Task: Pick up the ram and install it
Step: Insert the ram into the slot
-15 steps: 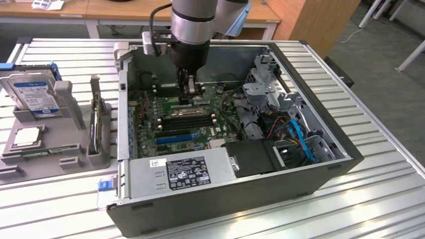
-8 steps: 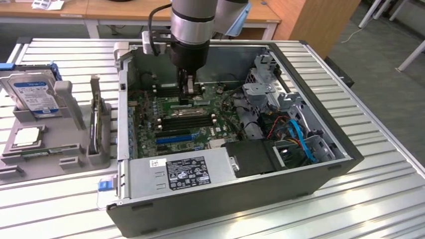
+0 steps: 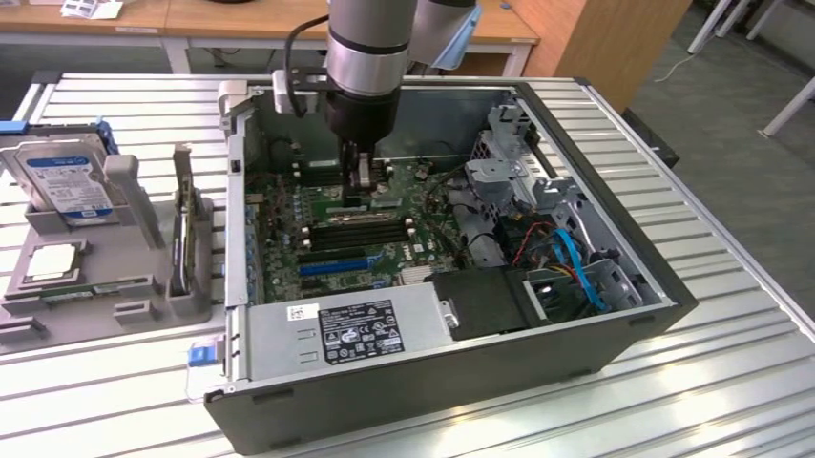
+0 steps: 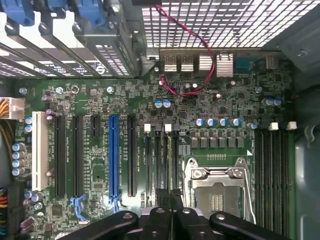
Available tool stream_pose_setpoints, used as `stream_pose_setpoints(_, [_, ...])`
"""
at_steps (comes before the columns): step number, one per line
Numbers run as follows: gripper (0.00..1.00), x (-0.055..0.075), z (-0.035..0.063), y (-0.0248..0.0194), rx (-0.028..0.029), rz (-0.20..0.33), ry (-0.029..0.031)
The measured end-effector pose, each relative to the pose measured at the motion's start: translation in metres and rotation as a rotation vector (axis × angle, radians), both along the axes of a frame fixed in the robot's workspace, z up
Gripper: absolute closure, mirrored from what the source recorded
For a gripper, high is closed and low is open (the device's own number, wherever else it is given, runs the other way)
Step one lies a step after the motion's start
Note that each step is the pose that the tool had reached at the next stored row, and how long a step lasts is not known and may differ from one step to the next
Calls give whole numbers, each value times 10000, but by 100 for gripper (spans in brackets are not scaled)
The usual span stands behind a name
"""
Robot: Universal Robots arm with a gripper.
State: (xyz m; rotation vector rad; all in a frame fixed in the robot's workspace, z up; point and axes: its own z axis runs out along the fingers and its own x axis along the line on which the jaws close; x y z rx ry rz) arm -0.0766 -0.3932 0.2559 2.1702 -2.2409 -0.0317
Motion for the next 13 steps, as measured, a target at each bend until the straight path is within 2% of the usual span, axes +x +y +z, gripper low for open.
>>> stream_pose_setpoints(1, [88,-1,-8,-11,-3,-1,1])
stream_pose_setpoints(4, [88,0,-17,-96,-6,0,0])
stream_pose_setpoints(7, [88,0,-22,-154,-16,0,0])
stream_pose_setpoints(13, [88,-1,-58,-154,-16,0,-3])
